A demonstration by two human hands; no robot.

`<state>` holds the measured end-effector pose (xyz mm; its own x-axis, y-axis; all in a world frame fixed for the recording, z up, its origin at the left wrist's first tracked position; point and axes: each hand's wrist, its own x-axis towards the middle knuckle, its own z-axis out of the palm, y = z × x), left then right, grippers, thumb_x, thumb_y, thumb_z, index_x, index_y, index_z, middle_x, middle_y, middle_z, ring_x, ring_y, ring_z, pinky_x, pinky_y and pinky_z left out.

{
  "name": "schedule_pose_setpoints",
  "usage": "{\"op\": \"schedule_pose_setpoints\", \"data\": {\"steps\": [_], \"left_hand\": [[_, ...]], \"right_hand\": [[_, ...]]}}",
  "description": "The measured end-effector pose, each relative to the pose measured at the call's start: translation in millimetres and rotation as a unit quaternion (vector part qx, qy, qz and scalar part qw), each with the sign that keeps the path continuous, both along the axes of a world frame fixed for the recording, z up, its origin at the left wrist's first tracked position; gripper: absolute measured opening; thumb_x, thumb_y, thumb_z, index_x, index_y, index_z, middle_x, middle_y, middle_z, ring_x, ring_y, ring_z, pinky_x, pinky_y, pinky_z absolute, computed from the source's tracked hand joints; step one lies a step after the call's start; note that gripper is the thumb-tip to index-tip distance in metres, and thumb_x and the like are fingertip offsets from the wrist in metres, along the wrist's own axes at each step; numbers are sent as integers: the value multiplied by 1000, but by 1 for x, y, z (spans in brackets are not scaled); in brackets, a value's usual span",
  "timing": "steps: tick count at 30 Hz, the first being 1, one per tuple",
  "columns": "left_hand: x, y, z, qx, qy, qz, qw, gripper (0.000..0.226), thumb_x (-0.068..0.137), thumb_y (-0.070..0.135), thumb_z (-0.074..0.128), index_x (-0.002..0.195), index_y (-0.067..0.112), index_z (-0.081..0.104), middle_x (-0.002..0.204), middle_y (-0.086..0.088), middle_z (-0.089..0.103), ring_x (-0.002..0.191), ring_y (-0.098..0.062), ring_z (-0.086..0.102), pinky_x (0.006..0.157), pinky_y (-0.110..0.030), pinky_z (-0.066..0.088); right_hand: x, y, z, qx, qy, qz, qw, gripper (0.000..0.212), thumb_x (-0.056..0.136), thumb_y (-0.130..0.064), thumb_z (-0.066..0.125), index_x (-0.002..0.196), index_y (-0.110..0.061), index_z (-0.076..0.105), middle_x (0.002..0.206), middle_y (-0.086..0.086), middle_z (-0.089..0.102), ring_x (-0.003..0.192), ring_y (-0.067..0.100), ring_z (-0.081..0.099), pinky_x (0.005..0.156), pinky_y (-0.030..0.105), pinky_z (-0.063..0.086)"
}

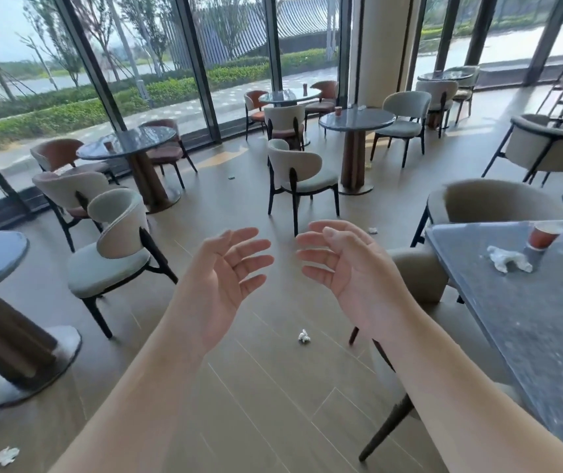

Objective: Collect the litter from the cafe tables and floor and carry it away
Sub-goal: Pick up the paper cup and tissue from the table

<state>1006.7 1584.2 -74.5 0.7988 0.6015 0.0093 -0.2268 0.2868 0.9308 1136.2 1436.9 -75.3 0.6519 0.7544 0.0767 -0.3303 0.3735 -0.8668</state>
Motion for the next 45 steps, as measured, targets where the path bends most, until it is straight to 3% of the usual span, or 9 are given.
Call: {"op": "schedule_pose_setpoints", "data": {"steps": [5, 9, 20, 24, 31, 37, 45], "left_hand": [[64, 31, 0, -4, -7, -33, 999, 40, 86, 43, 53, 110, 16, 70, 108, -7, 75, 92, -20, 72, 71, -28, 58], [110, 58, -4, -6, -9, -67, 998, 39, 87, 43, 52, 108, 18, 73, 109, -7, 75, 94, -20, 72, 72, -28, 58], [248, 183, -31, -11, -14, -176, 984, 37, 87, 43, 50, 102, 25, 78, 111, -6, 75, 95, -19, 72, 79, -33, 53], [300, 247, -27, -16, -12, -220, 975, 36, 87, 42, 49, 101, 23, 76, 107, -5, 75, 92, -19, 71, 82, -34, 50], [378, 333, -20, -12, -8, -290, 957, 38, 86, 44, 49, 107, 20, 70, 114, -8, 74, 104, -22, 69, 83, -35, 48], [445, 358, -26, -35, -5, -336, 941, 40, 86, 45, 48, 107, 20, 69, 105, -3, 75, 91, -17, 71, 80, -35, 49], [567, 342, -37, -51, 17, -410, 911, 39, 87, 46, 51, 107, 20, 72, 109, -5, 75, 94, -19, 71, 77, -33, 53]], "right_hand": [[49, 24, 1, -7, -9, -21, 1000, 22, 86, -21, 60, 104, -11, 66, 101, 11, 72, 90, 23, 67, 81, 37, 53], [86, 42, -2, -19, -8, -51, 998, 14, 97, -12, 53, 105, -9, 64, 100, 11, 71, 89, 22, 67, 83, 38, 51], [190, 148, -21, -37, -4, -148, 988, 32, 79, -24, 62, 107, -9, 63, 98, 9, 73, 87, 22, 67, 80, 36, 53], [224, 214, -18, -41, 5, -182, 982, 27, 78, -25, 61, 102, -11, 66, 95, 9, 73, 85, 22, 67, 78, 35, 52], [281, 316, -2, -51, -29, -222, 973, 26, 81, -26, 59, 103, -13, 63, 93, 4, 74, 83, 18, 70, 81, 36, 50], [329, 326, -4, -45, -5, -293, 955, 26, 80, -25, 61, 101, -11, 64, 94, 8, 73, 83, 21, 67, 72, 30, 54], [412, 307, -27, -29, 22, -367, 929, 33, 79, -25, 62, 108, -8, 62, 94, 9, 72, 82, 21, 67, 71, 29, 54]]}}
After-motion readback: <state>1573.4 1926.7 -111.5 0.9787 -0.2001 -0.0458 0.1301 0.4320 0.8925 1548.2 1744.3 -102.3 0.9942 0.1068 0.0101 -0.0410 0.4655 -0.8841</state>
